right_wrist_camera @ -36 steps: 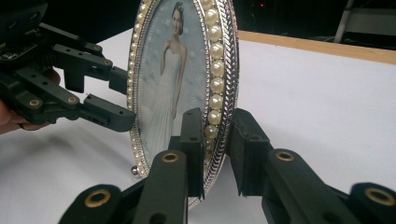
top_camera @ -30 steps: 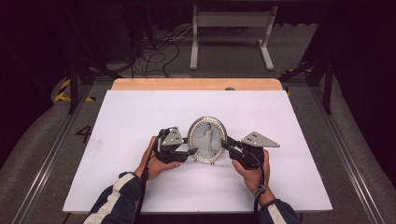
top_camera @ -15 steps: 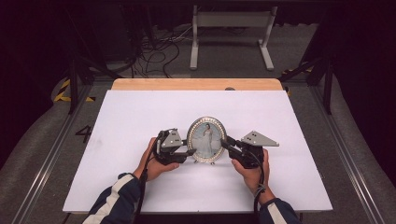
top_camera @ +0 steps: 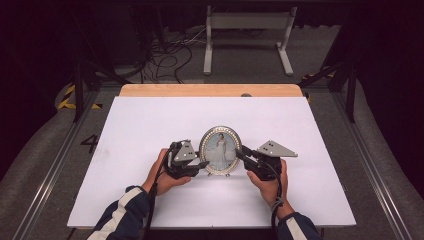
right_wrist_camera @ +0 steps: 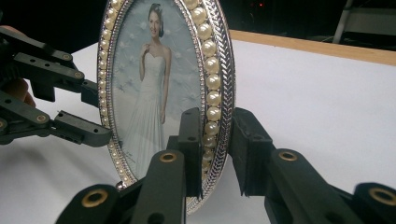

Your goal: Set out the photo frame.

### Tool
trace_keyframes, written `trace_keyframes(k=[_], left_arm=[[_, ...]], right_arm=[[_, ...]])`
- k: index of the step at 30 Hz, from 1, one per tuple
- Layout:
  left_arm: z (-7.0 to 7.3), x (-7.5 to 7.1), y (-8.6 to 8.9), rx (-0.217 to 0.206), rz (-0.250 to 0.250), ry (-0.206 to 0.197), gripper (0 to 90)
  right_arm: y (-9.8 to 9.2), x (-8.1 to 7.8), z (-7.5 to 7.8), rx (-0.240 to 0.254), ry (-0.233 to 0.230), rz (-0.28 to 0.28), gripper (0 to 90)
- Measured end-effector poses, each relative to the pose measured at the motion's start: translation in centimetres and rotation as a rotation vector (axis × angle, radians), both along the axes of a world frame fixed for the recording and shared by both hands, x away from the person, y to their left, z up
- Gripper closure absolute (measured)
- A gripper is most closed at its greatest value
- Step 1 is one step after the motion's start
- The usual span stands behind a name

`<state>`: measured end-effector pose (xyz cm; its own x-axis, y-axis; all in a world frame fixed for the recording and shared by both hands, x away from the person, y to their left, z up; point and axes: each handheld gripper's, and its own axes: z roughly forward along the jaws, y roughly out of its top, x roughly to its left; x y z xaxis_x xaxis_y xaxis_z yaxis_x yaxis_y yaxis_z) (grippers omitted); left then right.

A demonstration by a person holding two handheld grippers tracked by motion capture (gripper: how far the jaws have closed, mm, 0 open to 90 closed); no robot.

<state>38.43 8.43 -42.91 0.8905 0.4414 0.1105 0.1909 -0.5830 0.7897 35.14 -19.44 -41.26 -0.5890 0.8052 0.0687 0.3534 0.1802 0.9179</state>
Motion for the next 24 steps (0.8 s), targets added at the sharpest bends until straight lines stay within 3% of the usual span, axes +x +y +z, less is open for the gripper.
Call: trace_keyframes(k=[24], left_arm=[[-0.13, 0.19, 0.07, -0.013, -0.009, 0.002, 60.5]], right_arm=[[0.33, -0.21, -0.08, -0.046, -0.008, -0.001, 73.5]])
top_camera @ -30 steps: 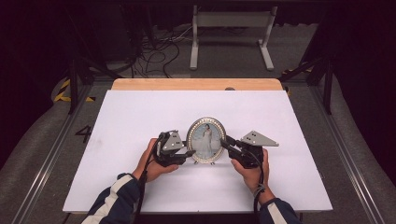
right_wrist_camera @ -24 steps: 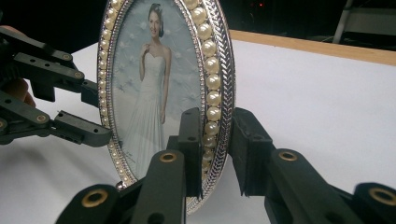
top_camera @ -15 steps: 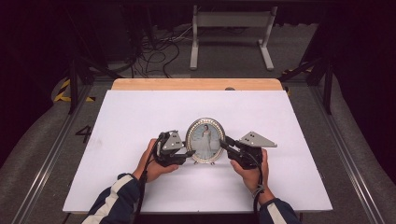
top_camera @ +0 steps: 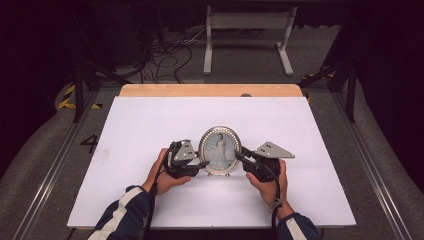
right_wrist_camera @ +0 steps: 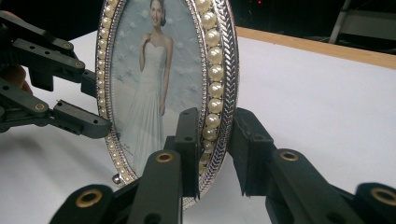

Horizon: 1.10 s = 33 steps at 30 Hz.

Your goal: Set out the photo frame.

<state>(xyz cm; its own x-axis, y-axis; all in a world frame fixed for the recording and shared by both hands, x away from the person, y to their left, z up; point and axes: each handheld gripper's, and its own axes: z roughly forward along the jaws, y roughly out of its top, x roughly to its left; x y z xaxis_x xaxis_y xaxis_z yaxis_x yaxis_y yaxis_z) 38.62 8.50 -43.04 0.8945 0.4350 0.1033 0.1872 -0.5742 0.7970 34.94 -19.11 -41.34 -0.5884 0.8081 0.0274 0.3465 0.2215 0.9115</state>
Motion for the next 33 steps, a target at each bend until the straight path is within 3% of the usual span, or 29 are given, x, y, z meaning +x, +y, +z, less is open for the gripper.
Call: trace_keyframes(k=[9, 10, 12, 33], left_arm=[[0.12, -0.21, -0.09, 0.019, 0.0, -0.024, 59.2], [0.14, -0.24, -0.11, 0.02, 0.0, -0.026, 59.2], [0.17, -0.31, -0.13, 0.02, 0.003, -0.031, 58.9], [0.31, -0.59, -0.16, 0.032, 0.011, -0.056, 58.1]], right_arm=[[0.09, -0.07, 0.09, -0.057, -0.021, 0.015, 72.5], [0.15, -0.16, 0.18, -0.102, -0.045, 0.025, 72.0], [0.18, -0.24, 0.31, -0.128, -0.05, 0.03, 71.4], [0.06, -0.23, 0.03, -0.203, -0.031, 0.079, 65.1]])
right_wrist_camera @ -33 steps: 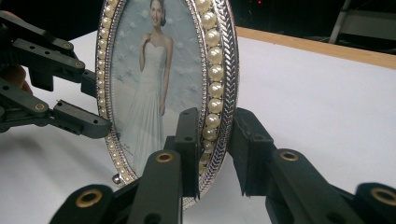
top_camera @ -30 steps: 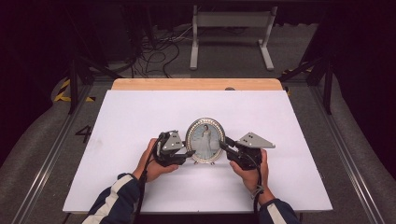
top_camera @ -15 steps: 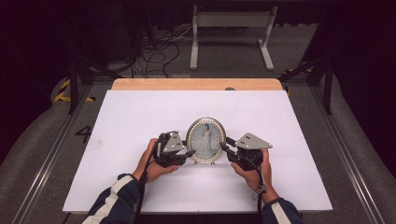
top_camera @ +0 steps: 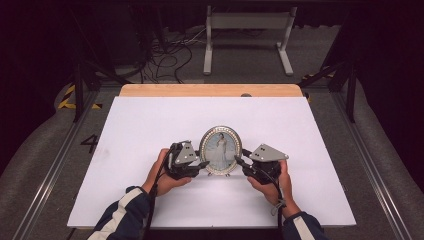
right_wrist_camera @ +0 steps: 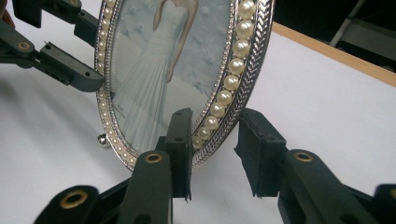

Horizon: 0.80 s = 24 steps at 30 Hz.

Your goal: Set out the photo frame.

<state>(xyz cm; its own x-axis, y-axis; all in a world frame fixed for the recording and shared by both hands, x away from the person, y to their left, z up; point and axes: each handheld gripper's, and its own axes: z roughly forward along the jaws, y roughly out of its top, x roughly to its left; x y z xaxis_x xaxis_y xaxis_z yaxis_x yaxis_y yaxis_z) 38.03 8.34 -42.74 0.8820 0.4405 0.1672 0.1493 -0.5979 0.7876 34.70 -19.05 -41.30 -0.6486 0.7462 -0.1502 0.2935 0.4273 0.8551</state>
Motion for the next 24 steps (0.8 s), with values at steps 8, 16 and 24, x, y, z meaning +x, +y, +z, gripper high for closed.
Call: trace_keyframes(k=[8, 16, 24], left_arm=[[0.04, -0.2, -0.1, -0.004, 0.011, -0.016, 53.4], [0.05, -0.28, -0.18, -0.009, 0.026, -0.024, 42.8], [-0.04, -0.25, -0.24, 0.006, 0.034, -0.015, 25.5]], right_arm=[[0.0, -0.07, -0.01, -0.007, -0.007, 0.005, 61.2], [0.12, -0.05, -0.05, -0.018, -0.006, 0.003, 49.6], [0.02, 0.18, -0.11, -0.021, 0.006, -0.017, 32.7]])
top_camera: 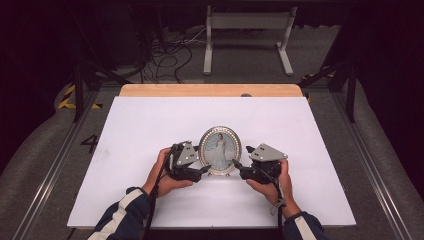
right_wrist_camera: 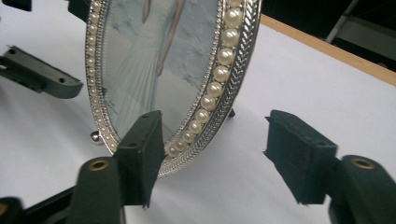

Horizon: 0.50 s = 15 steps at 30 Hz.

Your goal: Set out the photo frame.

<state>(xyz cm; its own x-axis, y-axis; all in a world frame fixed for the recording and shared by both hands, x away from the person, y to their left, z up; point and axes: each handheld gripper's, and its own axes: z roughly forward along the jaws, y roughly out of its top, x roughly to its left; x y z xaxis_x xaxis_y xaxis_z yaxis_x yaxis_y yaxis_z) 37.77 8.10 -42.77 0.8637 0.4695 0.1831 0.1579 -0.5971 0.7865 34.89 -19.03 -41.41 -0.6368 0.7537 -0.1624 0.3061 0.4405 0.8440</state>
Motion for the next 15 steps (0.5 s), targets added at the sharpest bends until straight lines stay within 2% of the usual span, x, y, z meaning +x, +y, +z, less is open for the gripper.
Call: trace_keyframes(k=[5, 7, 13, 15], left_arm=[[-0.05, -0.07, 0.27, -0.014, 0.018, 0.0, 16.4], [-0.05, -0.07, 0.39, -0.017, 0.03, 0.014, 11.6], [-0.27, -0.23, 0.6, -0.037, 0.003, 0.037, 5.5], [-0.34, -0.31, 0.6, -0.027, -0.012, 0.033, 4.6]], right_arm=[[0.01, -0.03, -0.25, -0.022, 0.011, 0.005, 23.7], [0.11, -0.03, -0.26, -0.036, 0.008, 0.012, 20.5], [0.1, 0.03, -0.37, -0.038, 0.018, 0.026, 14.0], [-0.14, 0.01, -0.41, -0.032, 0.017, 0.028, 12.4]])
